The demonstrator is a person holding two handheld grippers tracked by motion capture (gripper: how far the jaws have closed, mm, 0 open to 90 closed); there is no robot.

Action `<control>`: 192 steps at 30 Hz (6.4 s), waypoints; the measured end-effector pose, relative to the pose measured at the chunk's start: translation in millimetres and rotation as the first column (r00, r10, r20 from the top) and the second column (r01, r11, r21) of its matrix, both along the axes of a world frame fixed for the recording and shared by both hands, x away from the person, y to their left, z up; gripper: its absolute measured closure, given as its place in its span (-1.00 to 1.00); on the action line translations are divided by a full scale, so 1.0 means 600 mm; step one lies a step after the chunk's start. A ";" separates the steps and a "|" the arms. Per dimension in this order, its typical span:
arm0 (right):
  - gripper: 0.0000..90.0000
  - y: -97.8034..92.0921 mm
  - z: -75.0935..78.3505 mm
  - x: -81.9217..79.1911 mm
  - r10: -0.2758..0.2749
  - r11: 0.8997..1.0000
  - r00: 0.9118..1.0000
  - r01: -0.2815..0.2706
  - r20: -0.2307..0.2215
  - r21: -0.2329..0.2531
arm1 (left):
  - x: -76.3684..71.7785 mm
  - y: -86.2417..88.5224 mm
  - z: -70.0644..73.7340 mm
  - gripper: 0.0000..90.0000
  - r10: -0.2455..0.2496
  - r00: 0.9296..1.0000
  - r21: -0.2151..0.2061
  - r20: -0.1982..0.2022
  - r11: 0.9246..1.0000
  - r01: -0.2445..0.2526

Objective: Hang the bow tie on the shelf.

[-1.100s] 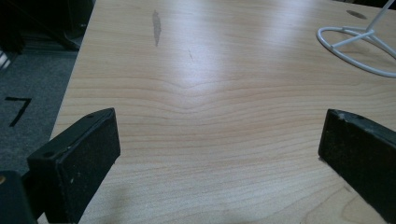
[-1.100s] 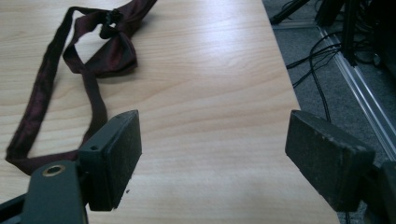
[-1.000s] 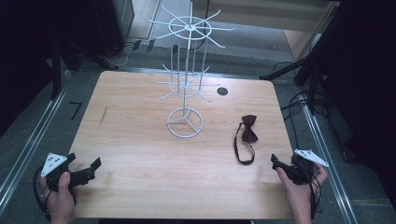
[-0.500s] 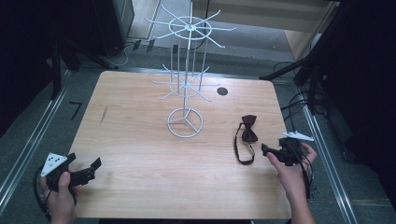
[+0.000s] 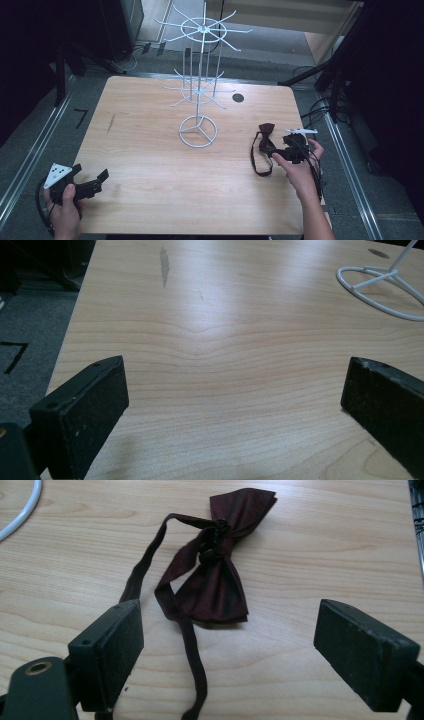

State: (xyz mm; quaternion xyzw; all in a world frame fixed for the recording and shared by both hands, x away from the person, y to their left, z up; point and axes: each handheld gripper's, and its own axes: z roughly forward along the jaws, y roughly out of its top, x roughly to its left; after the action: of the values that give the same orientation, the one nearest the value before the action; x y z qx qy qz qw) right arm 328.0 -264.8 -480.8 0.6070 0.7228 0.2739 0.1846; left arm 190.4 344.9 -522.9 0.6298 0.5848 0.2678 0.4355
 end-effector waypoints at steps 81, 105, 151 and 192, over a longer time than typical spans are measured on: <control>0.91 0.062 -0.015 0.039 0.056 0.998 0.989 -0.061 0.139 0.029 | 0.001 0.002 0.000 -1.00 -0.011 1.000 -0.008 -0.008 1.000 0.011; 0.91 0.133 0.077 0.050 0.118 0.989 0.952 -0.140 0.283 0.056 | 0.001 0.002 0.000 -1.00 -0.013 1.000 -0.008 -0.009 1.000 0.013; 0.91 0.221 0.140 0.069 0.194 0.973 0.916 -0.226 0.351 0.051 | 0.002 0.002 0.000 -1.00 -0.014 1.000 -0.009 -0.014 1.000 0.014; 0.91 0.277 0.113 0.070 0.250 0.955 0.887 -0.291 0.388 0.051 | 0.001 0.002 0.000 -1.00 -0.015 1.000 -0.009 -0.013 1.000 0.015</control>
State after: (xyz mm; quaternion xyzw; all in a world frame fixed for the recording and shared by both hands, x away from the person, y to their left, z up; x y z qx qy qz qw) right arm 370.0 -98.3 -412.8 0.4453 0.7354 0.4469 0.2472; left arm 191.3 346.1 -522.8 0.6340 0.5842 0.2575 0.4364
